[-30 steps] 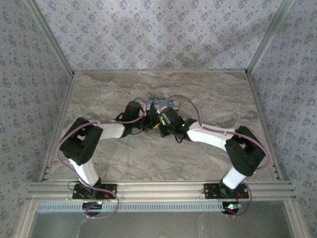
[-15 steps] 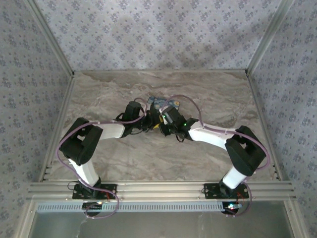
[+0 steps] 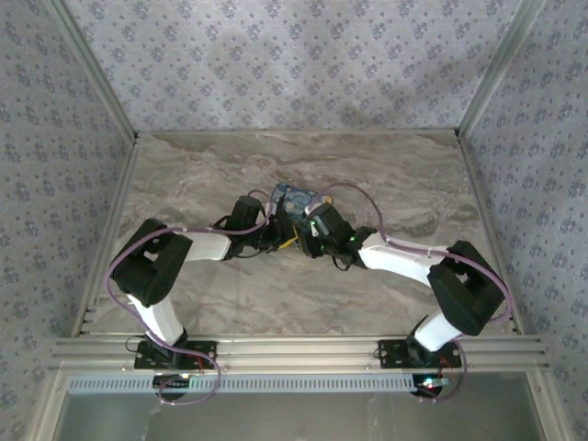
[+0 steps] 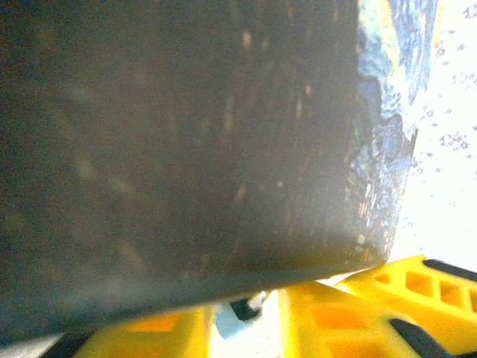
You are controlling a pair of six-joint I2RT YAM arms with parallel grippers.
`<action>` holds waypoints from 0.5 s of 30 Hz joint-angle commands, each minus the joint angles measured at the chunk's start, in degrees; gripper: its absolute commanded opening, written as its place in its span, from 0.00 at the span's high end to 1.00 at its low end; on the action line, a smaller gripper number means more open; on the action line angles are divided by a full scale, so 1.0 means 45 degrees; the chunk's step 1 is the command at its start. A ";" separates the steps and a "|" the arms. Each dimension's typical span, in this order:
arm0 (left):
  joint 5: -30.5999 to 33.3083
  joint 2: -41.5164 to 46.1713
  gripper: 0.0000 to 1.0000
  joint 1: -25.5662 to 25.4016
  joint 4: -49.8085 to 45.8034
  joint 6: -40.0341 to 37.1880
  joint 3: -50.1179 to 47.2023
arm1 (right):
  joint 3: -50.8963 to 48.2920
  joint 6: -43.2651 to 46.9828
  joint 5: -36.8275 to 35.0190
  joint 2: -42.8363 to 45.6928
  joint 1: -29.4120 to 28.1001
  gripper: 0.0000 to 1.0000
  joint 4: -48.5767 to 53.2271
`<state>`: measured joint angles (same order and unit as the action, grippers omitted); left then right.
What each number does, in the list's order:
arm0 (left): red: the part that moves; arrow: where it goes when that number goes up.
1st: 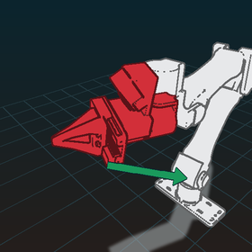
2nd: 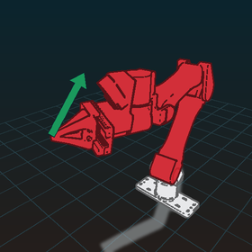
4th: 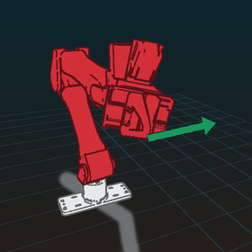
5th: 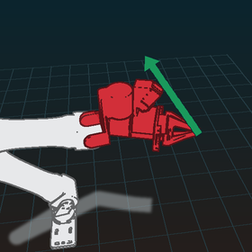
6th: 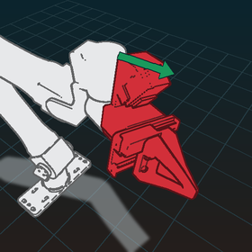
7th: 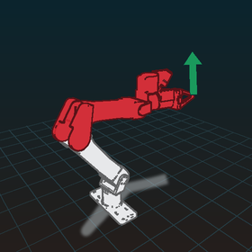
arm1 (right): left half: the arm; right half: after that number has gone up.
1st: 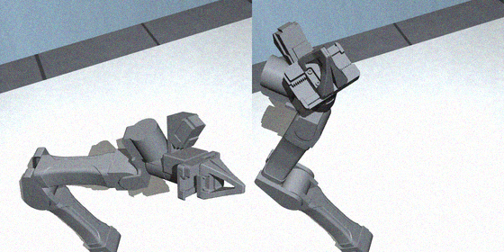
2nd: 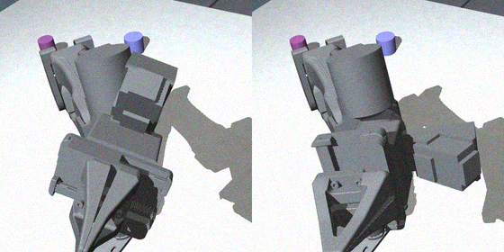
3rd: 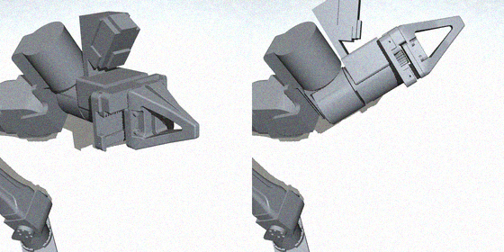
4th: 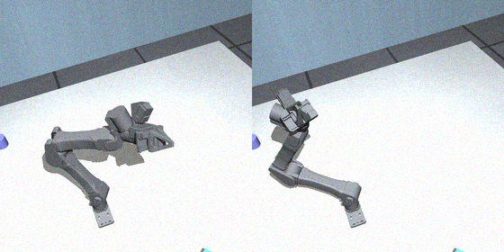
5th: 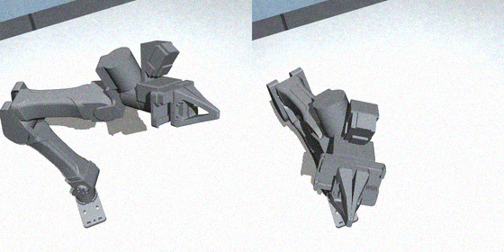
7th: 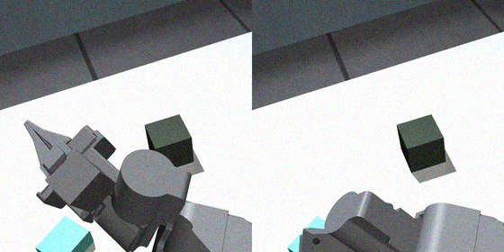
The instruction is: Unlock the padlock with the key
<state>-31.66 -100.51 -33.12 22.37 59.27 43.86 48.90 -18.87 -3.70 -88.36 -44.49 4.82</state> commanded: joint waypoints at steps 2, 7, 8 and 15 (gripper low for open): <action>0.0201 0.0774 0.62 -0.0024 -0.0464 -0.0191 -0.0306 | -0.0203 -0.0529 -0.0019 0.0216 -0.0045 0.67 -0.0164; 0.0644 0.1796 0.62 0.0032 -0.1495 -0.0772 -0.0351 | -0.0265 -0.0617 0.0081 0.0187 -0.0138 0.68 -0.0307; 0.0689 0.1935 0.61 0.0054 -0.1688 -0.0880 -0.0351 | -0.0230 -0.0602 0.0054 0.0138 -0.0162 0.68 -0.0258; 0.1574 0.3338 0.58 0.0578 -0.3389 -0.1873 -0.0286 | 0.0172 -0.0466 -0.0914 -0.0365 -0.0767 0.67 0.0035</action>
<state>-27.33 -88.40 -31.75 12.27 54.24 42.37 48.27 -20.58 -4.97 -88.60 -46.83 4.08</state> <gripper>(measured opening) 0.417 0.329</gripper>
